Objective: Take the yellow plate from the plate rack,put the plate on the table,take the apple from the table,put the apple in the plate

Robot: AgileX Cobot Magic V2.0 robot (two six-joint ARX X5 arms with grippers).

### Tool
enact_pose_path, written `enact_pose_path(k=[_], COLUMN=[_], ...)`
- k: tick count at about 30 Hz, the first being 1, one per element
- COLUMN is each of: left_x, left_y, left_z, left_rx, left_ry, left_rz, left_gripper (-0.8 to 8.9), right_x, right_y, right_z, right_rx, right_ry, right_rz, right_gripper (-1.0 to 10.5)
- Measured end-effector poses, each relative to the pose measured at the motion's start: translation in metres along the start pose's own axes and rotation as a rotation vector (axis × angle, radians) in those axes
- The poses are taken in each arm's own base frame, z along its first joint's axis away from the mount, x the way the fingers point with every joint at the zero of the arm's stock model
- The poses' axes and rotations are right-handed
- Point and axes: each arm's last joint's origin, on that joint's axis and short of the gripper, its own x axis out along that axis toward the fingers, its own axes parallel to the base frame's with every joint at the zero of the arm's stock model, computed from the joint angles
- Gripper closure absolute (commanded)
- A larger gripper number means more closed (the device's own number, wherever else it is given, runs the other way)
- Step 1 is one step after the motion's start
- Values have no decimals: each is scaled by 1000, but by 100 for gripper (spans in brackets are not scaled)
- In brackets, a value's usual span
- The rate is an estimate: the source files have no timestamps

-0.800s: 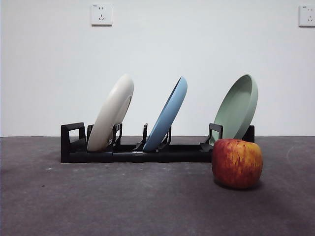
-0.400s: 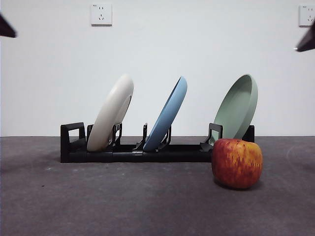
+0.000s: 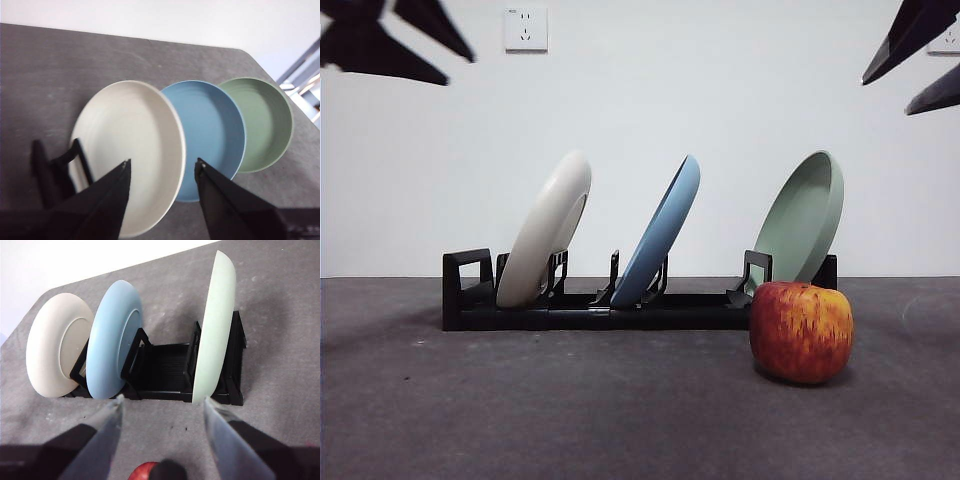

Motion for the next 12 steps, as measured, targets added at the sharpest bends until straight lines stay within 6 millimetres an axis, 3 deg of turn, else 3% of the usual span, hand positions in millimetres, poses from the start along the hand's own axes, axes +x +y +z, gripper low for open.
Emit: enact_pose_path(k=[6,12], left_x=[40,82], left_y=[-19,-28], left_z=[15,13], left_rx=[43,72], left_ry=[80,193], left_rz=[15,35], left_gripper=[587,587], right_x=[0,0], right_y=[0,-1], right_z=[-1,-3], right_rx=[5,11], right_ry=[14,31], right_rz=[-3,-7], right_gripper=[659,662])
